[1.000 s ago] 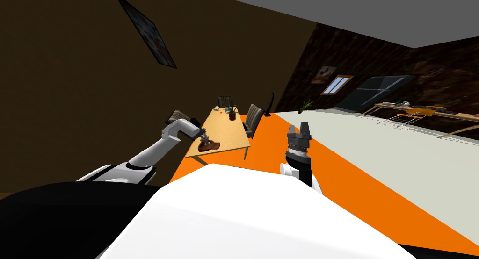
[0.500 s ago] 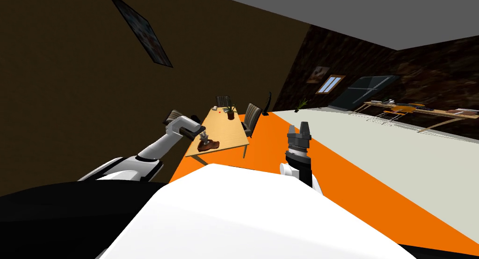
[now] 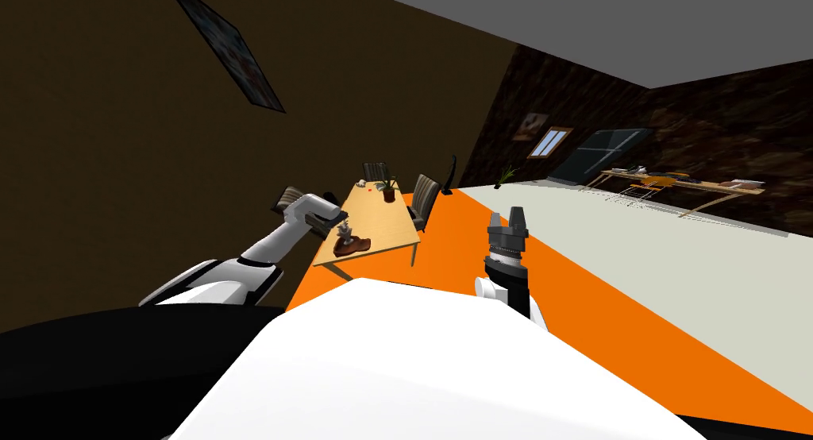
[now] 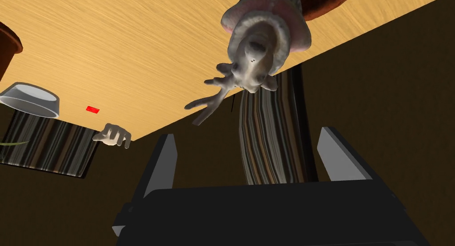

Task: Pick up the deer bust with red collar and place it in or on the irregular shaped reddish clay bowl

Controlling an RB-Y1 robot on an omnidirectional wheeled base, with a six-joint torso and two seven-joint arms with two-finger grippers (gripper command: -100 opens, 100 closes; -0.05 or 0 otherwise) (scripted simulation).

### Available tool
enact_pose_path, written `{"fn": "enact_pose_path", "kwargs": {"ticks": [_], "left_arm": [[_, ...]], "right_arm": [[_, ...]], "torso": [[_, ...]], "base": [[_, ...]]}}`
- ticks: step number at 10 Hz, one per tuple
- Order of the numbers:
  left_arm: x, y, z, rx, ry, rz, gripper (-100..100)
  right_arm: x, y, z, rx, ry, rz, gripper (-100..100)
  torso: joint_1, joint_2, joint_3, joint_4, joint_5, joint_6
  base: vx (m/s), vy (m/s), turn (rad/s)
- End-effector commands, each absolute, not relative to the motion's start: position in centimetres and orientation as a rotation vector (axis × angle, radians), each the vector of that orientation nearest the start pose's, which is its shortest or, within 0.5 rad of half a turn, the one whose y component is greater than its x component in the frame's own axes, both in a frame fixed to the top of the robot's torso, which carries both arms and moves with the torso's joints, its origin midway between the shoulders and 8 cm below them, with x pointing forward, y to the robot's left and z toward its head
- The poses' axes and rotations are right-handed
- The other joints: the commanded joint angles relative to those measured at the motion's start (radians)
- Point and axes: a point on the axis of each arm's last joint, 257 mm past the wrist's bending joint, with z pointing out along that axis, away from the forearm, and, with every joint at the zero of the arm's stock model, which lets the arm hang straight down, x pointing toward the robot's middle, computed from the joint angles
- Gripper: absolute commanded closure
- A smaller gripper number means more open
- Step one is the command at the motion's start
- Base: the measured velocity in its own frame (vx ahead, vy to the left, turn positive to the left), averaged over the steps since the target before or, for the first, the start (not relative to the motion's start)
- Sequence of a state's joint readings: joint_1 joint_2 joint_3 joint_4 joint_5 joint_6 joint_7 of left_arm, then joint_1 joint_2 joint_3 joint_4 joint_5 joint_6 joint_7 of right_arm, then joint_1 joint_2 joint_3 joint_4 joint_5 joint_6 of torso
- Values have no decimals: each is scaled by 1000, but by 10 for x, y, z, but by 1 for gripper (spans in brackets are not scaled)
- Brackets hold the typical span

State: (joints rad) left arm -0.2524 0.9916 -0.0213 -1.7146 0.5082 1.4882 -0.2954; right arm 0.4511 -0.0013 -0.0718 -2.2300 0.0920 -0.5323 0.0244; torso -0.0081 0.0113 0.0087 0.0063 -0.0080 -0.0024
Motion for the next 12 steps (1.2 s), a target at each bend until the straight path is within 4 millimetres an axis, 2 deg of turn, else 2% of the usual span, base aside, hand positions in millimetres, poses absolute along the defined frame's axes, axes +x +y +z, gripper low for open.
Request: {"fn": "enact_pose_path", "kwargs": {"ticks": [1, 3, 4, 5, 6, 9, 10, 11, 12], "left_arm": [[449, 531, -204, -1347, 2120, 183, -100], [440, 547, -216, -1408, 2118, 216, -100], [466, 542, -201, -1320, 2118, 189, -100], [474, 546, -191, -1338, 2096, 178, -100], [474, 549, -192, -1351, 2092, 181, -100], [457, 574, -212, -1452, 2091, 233, -100], [480, 572, -198, -1371, 2093, 214, -100], [485, 577, -193, -1399, 2075, 209, -100], [482, 585, -196, -1435, 2068, 218, -100]], "right_arm": [[350, -288, 24, 562, 650, 1173, 0], [350, -288, 24, 562, 651, 1173, 0], [350, -288, 24, 562, 651, 1173, 0], [350, -288, 24, 562, 650, 1174, 0], [350, -288, 24, 562, 650, 1174, 0], [350, -288, 24, 562, 651, 1173, 0], [350, -288, 24, 562, 651, 1173, 0], [350, -288, 24, 562, 650, 1174, 0], [350, -288, 24, 562, 650, 1174, 0]], "torso": [[0, 0, 0, 0, 0, 0], [2, -4, -3, -1, 1, 0], [2, -6, -3, -1, 1, 0], [-1, -2, -1, -1, 0, 2], [-1, 2, 1, 0, 0, 0], [2, -5, -3, -1, 1, 0], [2, -6, -3, -1, 1, 0], [0, -1, -1, -1, 0, 1], [-1, 1, 1, 0, 0, 0]], "base": [[-22, 2, 20], [7, 4, 1], [-93, -29, -226], [-137, -19, -135], [-73, -1, 28], [3, 2, 6], [-100, -14, -219], [-125, -28, -123], [-63, -21, 11]]}}
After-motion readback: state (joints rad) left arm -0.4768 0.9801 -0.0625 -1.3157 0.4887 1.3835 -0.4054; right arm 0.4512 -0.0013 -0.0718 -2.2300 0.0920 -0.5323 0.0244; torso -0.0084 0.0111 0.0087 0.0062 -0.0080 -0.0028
